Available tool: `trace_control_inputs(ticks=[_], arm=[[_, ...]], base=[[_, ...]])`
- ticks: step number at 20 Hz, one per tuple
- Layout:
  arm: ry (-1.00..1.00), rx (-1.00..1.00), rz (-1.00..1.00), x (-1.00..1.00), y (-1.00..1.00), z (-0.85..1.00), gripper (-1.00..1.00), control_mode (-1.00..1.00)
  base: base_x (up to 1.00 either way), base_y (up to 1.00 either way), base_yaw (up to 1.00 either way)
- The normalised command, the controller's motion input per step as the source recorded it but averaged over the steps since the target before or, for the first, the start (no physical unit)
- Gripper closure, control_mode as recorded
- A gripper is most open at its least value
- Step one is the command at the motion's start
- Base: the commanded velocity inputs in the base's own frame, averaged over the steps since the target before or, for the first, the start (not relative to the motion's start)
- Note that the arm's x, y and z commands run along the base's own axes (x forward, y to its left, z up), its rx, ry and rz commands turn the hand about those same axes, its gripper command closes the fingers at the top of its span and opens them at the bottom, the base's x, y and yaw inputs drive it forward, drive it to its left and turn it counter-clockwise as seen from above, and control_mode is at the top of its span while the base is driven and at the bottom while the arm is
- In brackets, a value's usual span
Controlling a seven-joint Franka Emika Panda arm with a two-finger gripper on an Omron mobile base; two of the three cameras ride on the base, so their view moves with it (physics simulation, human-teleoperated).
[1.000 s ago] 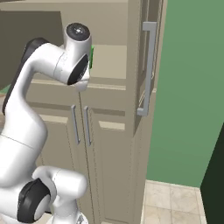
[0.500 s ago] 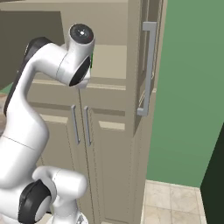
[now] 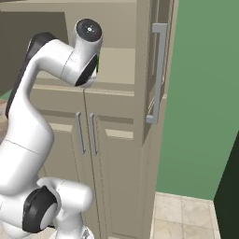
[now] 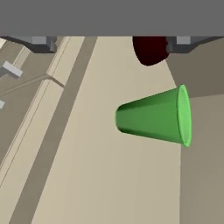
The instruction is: There is a tray on the dining counter. Grab the cup, mug, and pitcher and place them on the tray. The pitcher may be placed next to the tray if it cannot fit the tray.
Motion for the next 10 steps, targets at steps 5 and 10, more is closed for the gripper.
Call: trace_control_inputs(ticks=[5,10], arm=[[-0.13,0.06,-0.03,0.0,0.0,0.02,-1.0,-1.0],[-0.09,0.04,-0.04,0.07,0.0,0.0,-1.0,-1.0]], base=[[0.0,0.0,0.0],[0.0,0.0,0.0]])
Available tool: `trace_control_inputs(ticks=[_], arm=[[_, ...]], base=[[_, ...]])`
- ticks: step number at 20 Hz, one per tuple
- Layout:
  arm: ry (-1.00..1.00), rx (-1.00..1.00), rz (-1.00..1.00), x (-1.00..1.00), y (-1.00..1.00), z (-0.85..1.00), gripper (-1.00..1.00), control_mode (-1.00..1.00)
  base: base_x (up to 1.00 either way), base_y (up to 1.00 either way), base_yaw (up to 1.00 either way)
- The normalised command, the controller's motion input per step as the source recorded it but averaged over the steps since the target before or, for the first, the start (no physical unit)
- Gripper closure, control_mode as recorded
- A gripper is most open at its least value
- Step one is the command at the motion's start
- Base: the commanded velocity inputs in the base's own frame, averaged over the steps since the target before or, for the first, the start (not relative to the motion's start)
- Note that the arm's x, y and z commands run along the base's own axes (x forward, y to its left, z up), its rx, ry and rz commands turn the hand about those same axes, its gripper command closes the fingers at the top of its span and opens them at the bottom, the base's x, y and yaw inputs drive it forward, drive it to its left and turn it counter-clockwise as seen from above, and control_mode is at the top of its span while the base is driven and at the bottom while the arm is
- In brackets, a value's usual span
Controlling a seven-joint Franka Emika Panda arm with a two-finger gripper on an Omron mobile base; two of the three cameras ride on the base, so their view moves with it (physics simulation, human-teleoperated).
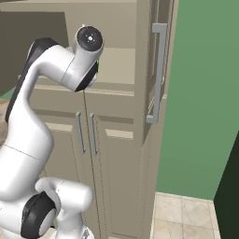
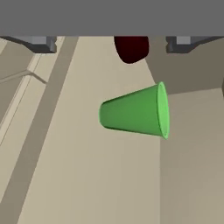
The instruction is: There is a tray on the dining counter. Grab the cup, mug, and pitcher and place them on the tray. The pitcher may be placed next to the tray if it cannot fit the tray.
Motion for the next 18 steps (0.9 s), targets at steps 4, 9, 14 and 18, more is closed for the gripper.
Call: trace_control_inputs(ticks=[4,9,14,18], arm=[[0.0,0.0,-0.04,0.31,0.0,0.0,-1.0,-1.0],[0.09,0.0,0.0,0.57,0.0,0.01,-1.0,-1.0],[0.11,0.0,0.0,0.53,0.0,0.0,-1.0,-1.0],[0.02,0.0,0.0,0.44,-0.01,0.0,-1.0,-1.0]], base=[[0.0,0.0,0.0],[0.0,0.0,0.0],[0.0,0.0,0.0],[0.0,0.0,0.0]])
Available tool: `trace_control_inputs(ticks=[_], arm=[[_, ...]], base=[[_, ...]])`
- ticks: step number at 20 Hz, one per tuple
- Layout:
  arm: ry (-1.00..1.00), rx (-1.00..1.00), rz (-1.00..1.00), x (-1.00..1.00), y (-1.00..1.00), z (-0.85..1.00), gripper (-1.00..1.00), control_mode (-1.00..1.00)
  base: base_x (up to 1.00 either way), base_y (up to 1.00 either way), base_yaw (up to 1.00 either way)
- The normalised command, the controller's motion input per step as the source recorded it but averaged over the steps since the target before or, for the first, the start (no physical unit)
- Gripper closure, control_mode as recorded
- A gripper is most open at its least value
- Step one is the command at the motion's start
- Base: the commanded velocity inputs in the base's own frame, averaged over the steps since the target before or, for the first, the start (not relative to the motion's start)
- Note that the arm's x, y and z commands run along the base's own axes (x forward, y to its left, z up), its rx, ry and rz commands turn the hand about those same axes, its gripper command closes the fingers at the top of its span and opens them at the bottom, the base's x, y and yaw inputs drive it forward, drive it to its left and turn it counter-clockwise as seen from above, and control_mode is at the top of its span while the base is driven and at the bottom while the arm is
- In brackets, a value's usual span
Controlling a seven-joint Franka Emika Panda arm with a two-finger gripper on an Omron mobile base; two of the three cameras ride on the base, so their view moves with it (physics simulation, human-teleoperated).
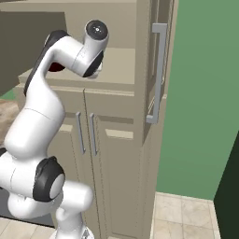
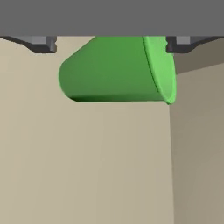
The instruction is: There is a tray on the dining counter. Grab the cup, mug, and pitcher and place them on the tray. The pitcher may be placed next to the tray if it cannot fit the tray.
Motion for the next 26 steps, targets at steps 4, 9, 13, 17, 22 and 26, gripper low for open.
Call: trace_control_inputs(ticks=[4,9,13,17,22,26], arm=[[-0.02,0.01,0.0,0.29,-0.02,0.0,-1.0,-1.0],[0.0,0.0,0.0,0.2,0.0,-0.01,-1.0,-1.0],[0.0,0.0,0.0,0.05,0.0,-0.07,-1.0,-1.0],[0.0,0.0,0.0,0.0,0.0,-0.08,-1.0,-1.0],[0.0,0.0,0.0,0.0,0.0,-0.09,1.0,-1.0],[0.0,0.0,0.0,0.0,0.0,-0.05,1.0,-1.0]], base=[[0.0,0.0,0.0],[0.0,0.0,0.0],[0.0,0.0,0.0],[0.0,0.0,0.0],[0.0,0.0,0.0],[0.0,0.0,0.0]])
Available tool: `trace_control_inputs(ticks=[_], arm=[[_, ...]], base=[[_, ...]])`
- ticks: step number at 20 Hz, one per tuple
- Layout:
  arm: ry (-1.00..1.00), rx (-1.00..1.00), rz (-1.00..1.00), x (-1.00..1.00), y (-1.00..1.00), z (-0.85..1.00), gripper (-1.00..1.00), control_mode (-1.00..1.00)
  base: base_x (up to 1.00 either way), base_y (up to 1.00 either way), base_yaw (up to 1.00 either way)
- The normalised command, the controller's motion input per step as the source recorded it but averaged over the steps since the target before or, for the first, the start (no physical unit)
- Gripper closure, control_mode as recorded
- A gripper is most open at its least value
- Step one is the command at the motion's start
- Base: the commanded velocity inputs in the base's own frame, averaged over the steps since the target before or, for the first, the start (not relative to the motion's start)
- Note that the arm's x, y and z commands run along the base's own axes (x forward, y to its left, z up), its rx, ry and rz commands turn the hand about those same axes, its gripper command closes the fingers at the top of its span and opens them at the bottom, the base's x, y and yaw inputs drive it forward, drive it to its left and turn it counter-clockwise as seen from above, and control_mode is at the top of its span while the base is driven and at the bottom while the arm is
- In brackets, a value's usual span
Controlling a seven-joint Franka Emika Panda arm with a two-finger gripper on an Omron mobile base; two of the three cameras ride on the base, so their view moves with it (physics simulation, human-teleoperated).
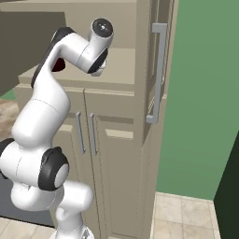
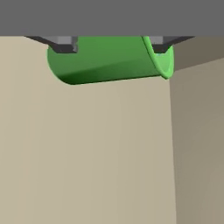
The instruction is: There is a tray on the dining counter. Grab the cup, mug, and pitcher and place them on the tray. The pitcher may be placed next to the tray if it cannot fit the tray.
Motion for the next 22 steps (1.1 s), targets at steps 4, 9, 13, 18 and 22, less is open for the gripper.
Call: trace_control_inputs(ticks=[4,9,13,18,22], arm=[[0.0,0.0,0.0,0.0,0.0,-0.04,1.0,-1.0],[0.0,0.0,0.0,0.0,0.0,-0.06,1.0,-1.0],[0.0,0.0,0.0,-0.01,0.0,-0.06,1.0,-1.0],[-0.02,0.03,0.0,-0.28,-0.12,-0.05,1.0,-1.0],[-0.08,0.06,0.0,-0.41,-0.19,-0.08,1.0,-1.0]], base=[[0.0,0.0,0.0],[0.0,0.0,0.0],[0.0,0.0,0.0],[0.0,0.0,0.0],[0.0,0.0,0.0]])
